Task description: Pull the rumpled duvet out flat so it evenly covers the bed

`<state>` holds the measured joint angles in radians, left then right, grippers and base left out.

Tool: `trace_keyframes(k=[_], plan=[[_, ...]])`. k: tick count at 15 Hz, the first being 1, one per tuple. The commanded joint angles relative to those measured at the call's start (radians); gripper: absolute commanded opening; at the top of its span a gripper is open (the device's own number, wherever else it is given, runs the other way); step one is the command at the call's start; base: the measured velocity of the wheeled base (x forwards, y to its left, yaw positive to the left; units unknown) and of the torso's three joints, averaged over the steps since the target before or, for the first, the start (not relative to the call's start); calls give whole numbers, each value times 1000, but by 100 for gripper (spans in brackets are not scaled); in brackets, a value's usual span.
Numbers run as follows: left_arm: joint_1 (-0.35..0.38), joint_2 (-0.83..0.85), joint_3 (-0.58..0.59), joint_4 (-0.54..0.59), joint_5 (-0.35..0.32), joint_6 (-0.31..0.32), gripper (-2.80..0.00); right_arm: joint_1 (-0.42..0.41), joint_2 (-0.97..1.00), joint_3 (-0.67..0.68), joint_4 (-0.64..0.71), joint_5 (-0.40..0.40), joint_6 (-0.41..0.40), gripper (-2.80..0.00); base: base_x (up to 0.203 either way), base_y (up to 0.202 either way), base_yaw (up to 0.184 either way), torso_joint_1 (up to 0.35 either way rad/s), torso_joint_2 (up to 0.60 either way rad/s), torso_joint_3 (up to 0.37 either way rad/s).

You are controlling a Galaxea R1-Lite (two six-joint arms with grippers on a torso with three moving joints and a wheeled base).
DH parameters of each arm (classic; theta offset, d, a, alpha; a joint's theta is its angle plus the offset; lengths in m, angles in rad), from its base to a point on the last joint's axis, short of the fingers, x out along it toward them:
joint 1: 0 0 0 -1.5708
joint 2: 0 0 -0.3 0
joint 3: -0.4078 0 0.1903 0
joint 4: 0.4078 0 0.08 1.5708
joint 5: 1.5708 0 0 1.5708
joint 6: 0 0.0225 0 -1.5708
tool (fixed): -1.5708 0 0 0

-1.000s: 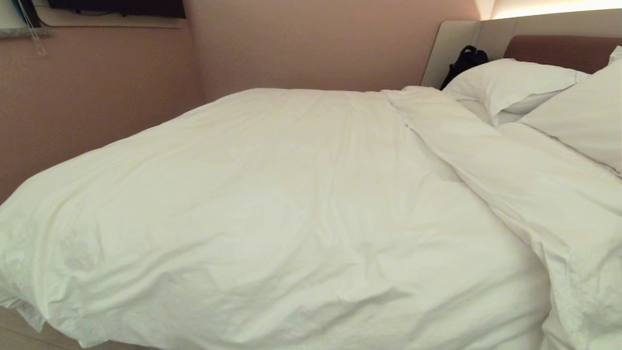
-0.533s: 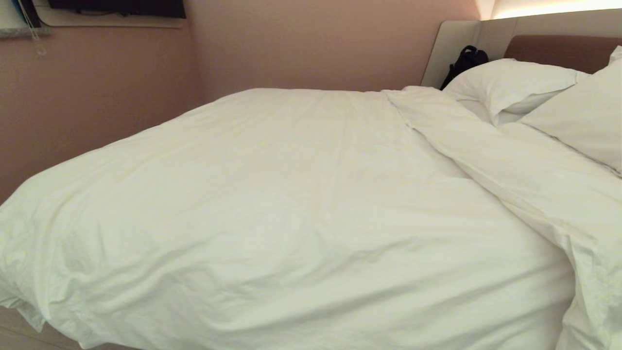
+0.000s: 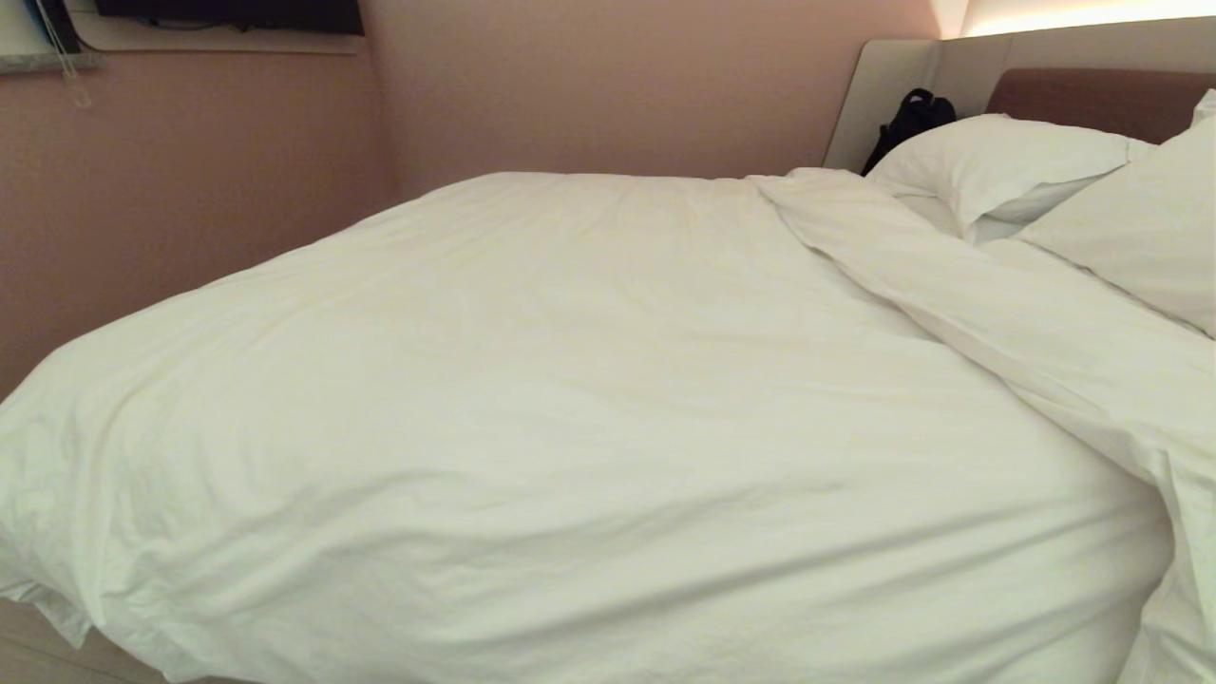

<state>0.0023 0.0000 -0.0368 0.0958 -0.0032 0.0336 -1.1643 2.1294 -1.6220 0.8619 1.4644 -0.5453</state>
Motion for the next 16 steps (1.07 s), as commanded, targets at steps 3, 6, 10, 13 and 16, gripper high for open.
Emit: trace_keyframes(k=[3,6,10,13,16], plan=[[1,0,0,1,0,0,-280,-5,10,-1,20,9,-5,-280,0,0,0,0,0,0],[1,0,0,1,0,0,-280,-4,3,5,20,1,-7,-280,0,0,0,0,0,0],[1,0,0,1,0,0,-280,19,-36,75,11,-66,-32,-280,0,0,0,0,0,0],[1,0,0,1,0,0,-280,52,-58,126,-16,-106,-46,-280,0,0,0,0,0,0],[1,0,0,1,0,0,-280,67,-75,151,-32,-135,-54,0,0,0,0,0,0,0]])
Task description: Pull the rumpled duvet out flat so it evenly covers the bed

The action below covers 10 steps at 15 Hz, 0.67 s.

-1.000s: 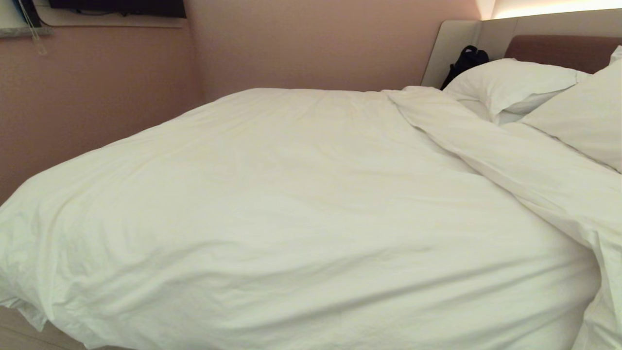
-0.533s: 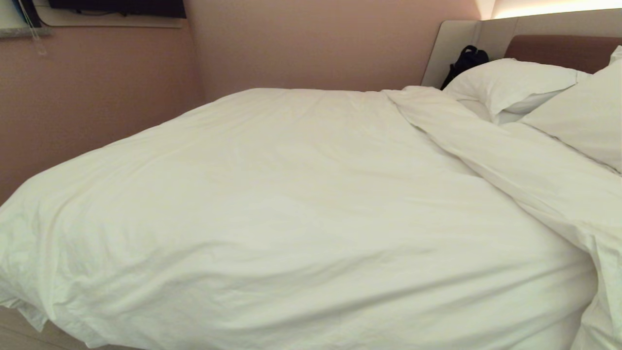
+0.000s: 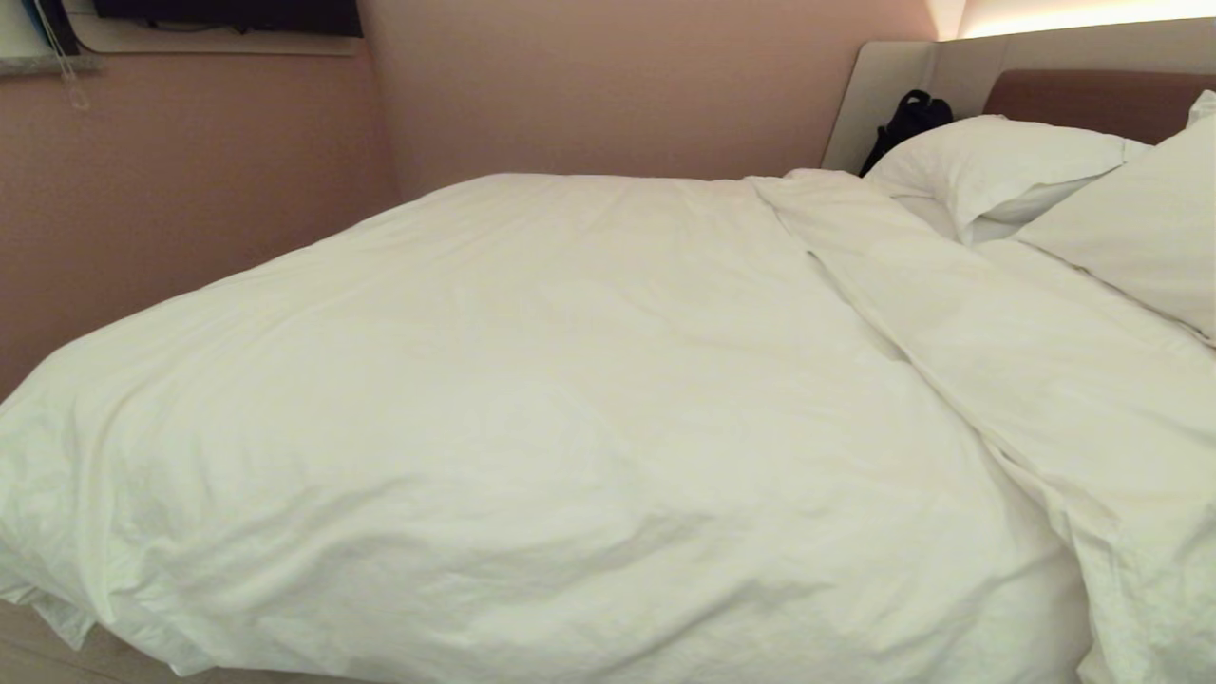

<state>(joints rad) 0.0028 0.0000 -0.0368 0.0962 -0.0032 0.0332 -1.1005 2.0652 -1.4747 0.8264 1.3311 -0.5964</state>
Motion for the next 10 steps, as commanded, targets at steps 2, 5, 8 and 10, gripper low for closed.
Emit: trace_keyframes(k=[2,5,8,10], plan=[[0,0,0,0,0,1,-280,5,-26,17,5,-21,-5,0,0,0,0,0,0,0],[0,0,0,0,0,1,-280,4,-67,28,5,-51,-4,0,0,0,0,0,0,0],[0,0,0,0,0,1,-280,-1,-161,19,16,-185,3,0,0,0,0,0,0,0],[0,0,0,0,0,1,-280,-2,-223,4,37,-256,6,0,0,0,0,0,0,0]])
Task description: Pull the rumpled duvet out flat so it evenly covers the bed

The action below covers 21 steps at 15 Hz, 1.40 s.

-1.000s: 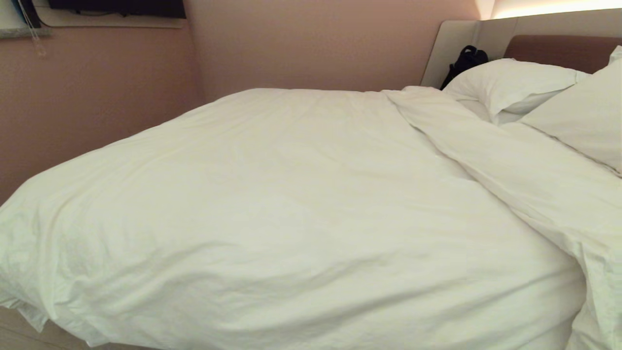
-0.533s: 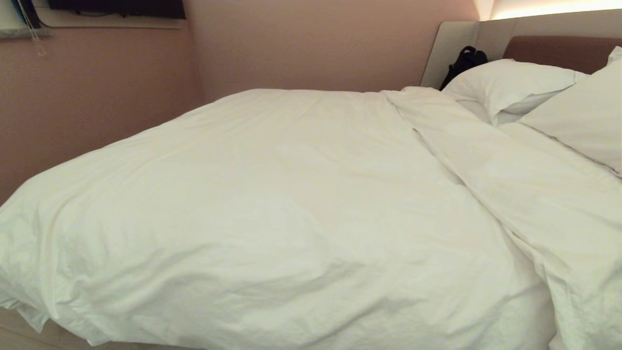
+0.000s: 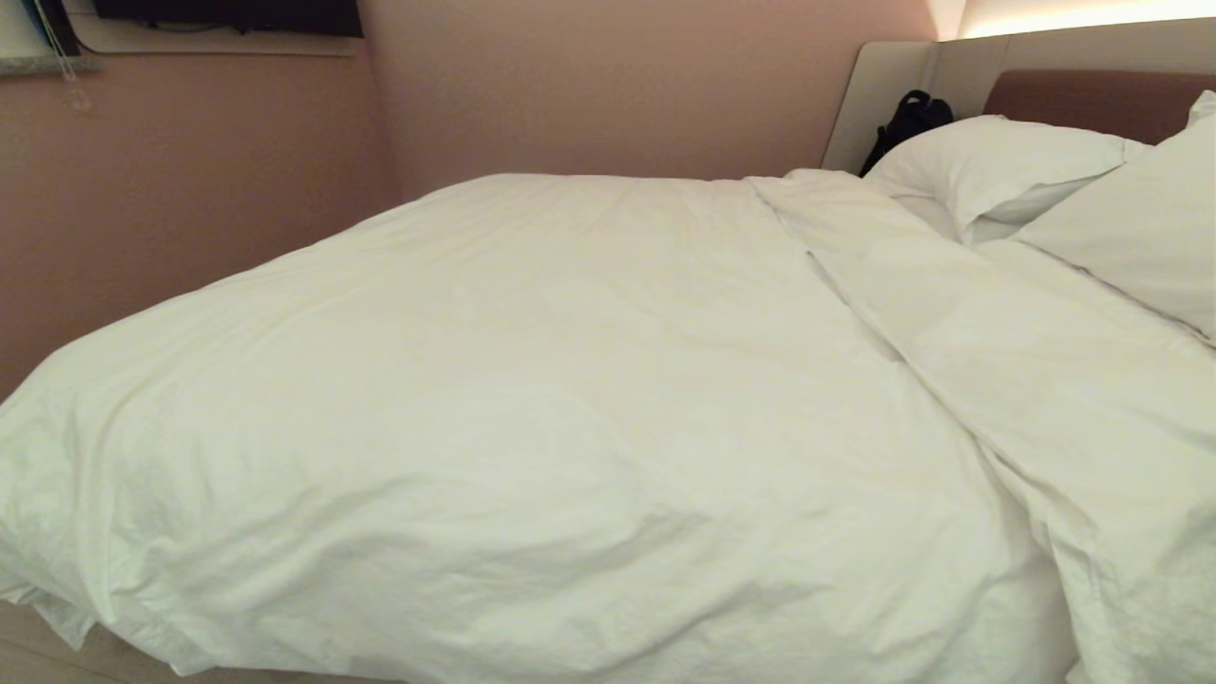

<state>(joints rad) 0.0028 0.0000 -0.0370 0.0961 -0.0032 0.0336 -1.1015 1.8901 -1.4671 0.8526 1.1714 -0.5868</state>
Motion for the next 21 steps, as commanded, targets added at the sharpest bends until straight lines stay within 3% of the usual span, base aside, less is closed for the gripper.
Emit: trace_keyframes(k=[1,4,5,8,11,16,20,21], plan=[[0,0,0,1,0,0,-280,-2,-82,-22,25,-130,-2,0,0,0,0,0,0,0],[0,0,0,1,0,0,-280,-6,-158,-109,78,-303,16,0,0,0,0,0,0,0],[0,0,0,1,0,0,-280,-7,-173,-127,85,-323,33,0,0,0,0,0,0,0],[0,0,0,1,0,0,-280,-8,-224,-139,89,-325,99,0,0,0,0,0,0,0],[0,0,0,1,0,0,-280,3,-261,-131,140,-319,101,0,0,0,0,0,0,0],[0,0,0,1,0,0,-280,127,-246,-89,233,-271,99,0,0,0,0,0,0,0],[0,0,0,1,0,0,-280,171,-350,-47,261,-274,93,0,0,0,0,0,0,0],[0,0,0,1,0,0,-280,179,-368,-29,260,-275,91,-104,0,0,0,0,0,0]])
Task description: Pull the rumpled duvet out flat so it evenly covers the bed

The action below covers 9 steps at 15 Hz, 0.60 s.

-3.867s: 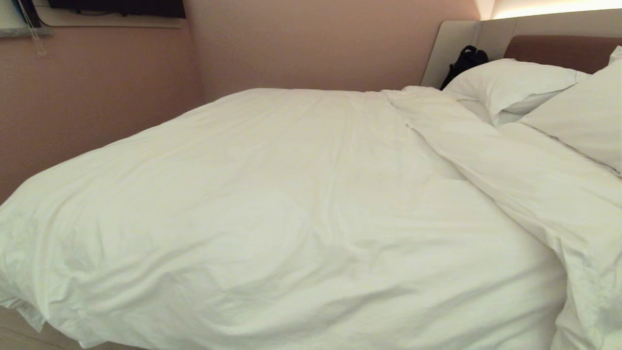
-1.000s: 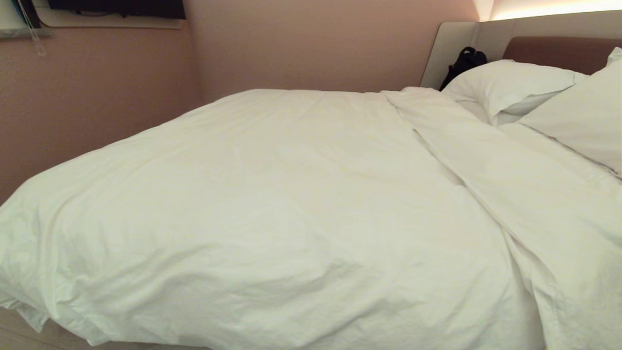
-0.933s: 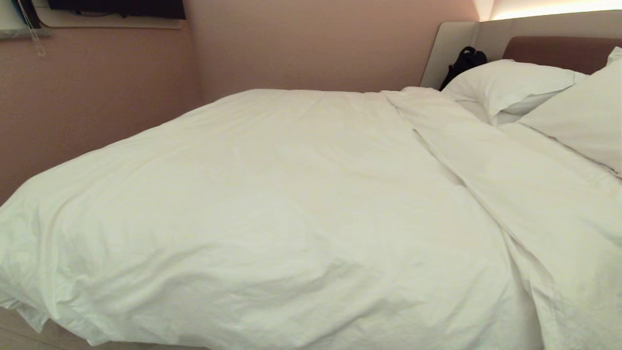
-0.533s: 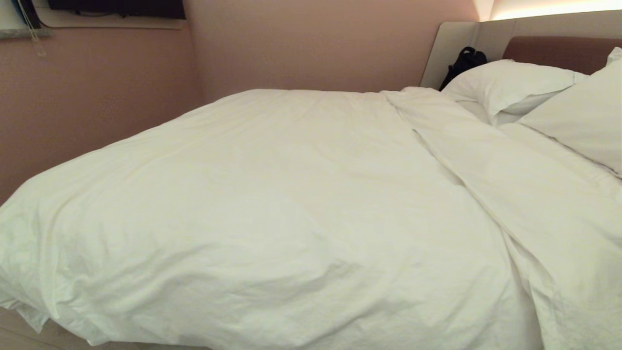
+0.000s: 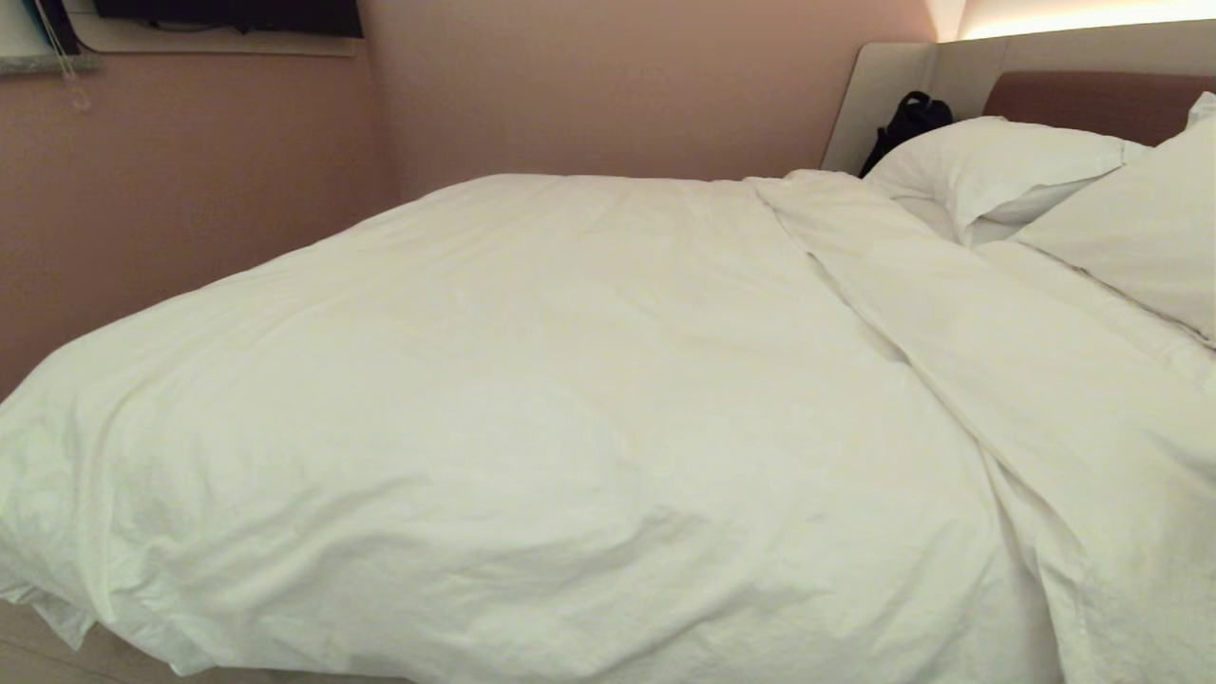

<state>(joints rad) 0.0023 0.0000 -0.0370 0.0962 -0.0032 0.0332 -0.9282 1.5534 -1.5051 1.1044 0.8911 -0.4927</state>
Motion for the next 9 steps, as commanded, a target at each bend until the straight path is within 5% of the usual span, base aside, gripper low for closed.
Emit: trace_keyframes(k=[1,3,6,9], plan=[[1,0,0,0,0,1,-280,20,-66,35,5,1,-5,-280,0,0,0,0,0,0],[1,0,0,0,0,1,-280,58,-108,68,0,-36,-34,-280,0,0,0,0,0,0],[1,0,0,0,0,1,-280,162,-143,109,-3,-258,-93,-280,0,0,0,0,0,0],[1,0,0,0,0,1,-280,282,-215,189,-96,-382,-97,-280,0,0,0,0,0,0]])
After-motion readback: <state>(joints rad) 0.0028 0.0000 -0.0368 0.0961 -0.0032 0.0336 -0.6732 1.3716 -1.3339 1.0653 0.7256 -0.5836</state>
